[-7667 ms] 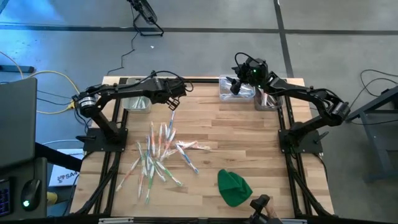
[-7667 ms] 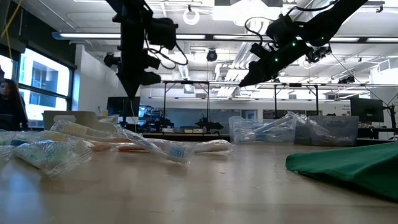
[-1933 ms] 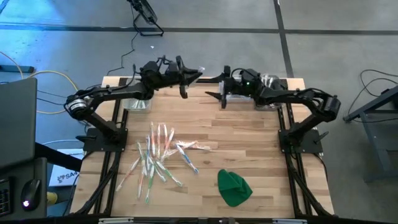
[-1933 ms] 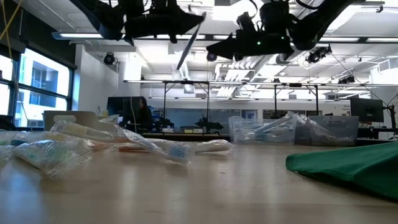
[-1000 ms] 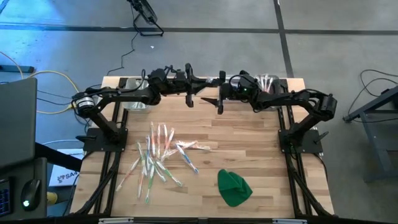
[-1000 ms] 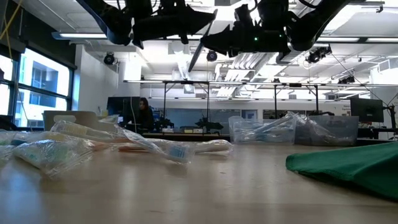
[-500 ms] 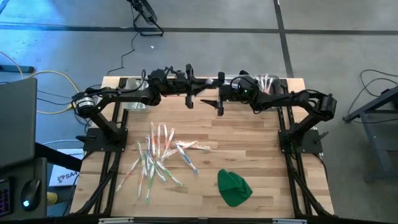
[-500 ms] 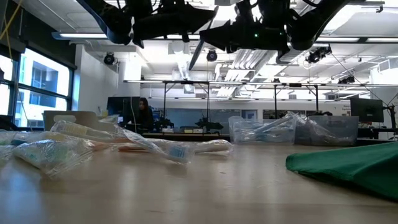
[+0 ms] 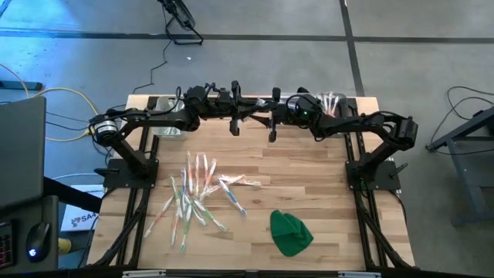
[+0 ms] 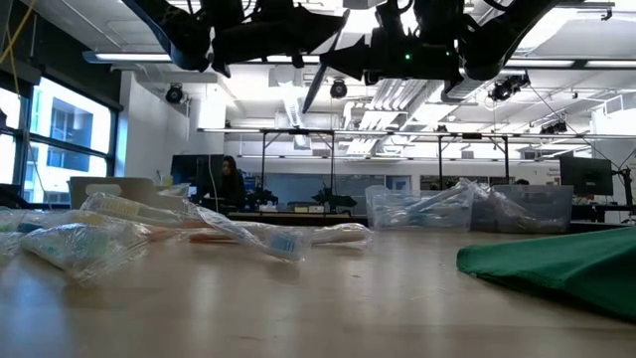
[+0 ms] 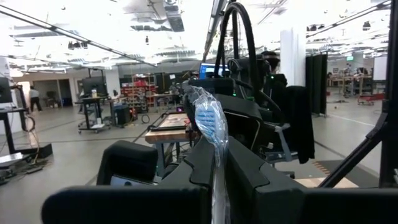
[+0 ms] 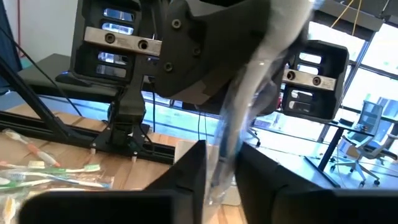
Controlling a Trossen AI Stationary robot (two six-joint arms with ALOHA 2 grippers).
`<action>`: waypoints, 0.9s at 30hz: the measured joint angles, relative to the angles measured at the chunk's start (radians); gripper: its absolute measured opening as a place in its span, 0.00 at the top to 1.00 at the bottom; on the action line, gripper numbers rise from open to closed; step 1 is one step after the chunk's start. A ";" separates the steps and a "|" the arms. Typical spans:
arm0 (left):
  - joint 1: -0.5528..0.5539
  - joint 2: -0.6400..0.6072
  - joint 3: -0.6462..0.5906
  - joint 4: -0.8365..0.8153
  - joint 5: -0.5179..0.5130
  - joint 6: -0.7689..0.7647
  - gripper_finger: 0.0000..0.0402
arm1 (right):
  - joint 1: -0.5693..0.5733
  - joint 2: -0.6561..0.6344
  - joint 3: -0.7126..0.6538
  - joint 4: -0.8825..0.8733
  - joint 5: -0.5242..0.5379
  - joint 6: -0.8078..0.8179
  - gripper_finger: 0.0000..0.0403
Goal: Pick & Place Toothbrushes
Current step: Put the blue toothbrush into the transparent bin
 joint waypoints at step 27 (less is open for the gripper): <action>0.001 -0.001 0.000 -0.073 -0.023 0.001 0.67 | 0.001 0.000 0.000 0.005 -0.003 0.003 0.97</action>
